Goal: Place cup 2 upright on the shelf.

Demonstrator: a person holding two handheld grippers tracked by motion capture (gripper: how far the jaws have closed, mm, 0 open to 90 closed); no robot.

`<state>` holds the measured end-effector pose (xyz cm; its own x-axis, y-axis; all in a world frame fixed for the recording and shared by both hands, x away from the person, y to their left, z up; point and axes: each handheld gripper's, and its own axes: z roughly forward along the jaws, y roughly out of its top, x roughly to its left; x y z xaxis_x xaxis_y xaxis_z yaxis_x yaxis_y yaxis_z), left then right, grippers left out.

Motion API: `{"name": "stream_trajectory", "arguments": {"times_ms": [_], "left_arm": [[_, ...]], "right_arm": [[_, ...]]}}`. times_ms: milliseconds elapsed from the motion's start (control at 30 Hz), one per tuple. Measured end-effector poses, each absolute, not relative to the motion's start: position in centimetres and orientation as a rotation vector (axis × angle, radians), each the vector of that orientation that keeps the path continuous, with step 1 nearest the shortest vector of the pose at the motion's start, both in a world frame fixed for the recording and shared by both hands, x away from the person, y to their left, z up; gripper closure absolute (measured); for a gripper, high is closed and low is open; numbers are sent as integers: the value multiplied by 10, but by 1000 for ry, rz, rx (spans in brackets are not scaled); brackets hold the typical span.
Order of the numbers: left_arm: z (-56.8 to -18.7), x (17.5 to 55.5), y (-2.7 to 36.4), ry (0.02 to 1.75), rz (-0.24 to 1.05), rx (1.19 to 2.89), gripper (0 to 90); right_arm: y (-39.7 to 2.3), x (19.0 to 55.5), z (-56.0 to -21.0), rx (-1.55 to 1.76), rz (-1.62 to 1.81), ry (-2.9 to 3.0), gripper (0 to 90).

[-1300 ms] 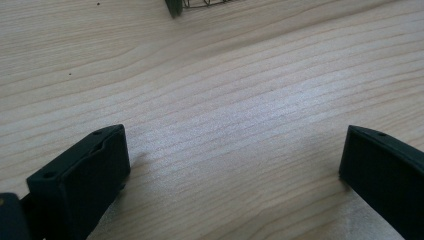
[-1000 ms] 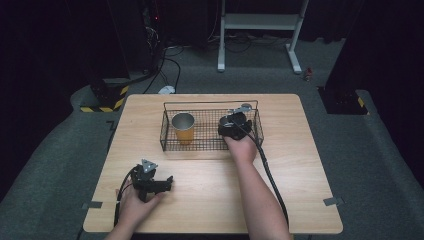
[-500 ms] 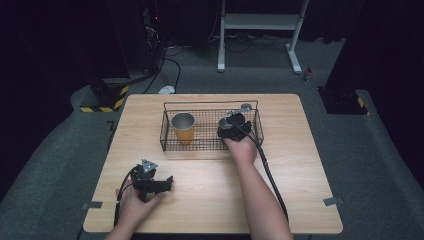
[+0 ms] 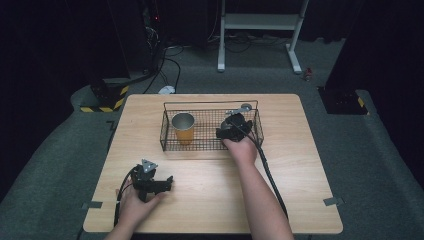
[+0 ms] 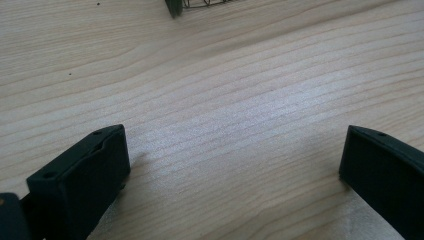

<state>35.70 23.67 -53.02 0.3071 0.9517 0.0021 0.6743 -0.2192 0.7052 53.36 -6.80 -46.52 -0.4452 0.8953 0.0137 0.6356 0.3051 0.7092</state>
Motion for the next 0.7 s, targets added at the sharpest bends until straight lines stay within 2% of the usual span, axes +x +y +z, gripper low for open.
{"name": "stream_trajectory", "arguments": {"times_ms": [700], "left_arm": [[-530,357,237,1438,596,1979,1]], "right_arm": [[-76,527,-443,1335,1001,2138,90]]}}
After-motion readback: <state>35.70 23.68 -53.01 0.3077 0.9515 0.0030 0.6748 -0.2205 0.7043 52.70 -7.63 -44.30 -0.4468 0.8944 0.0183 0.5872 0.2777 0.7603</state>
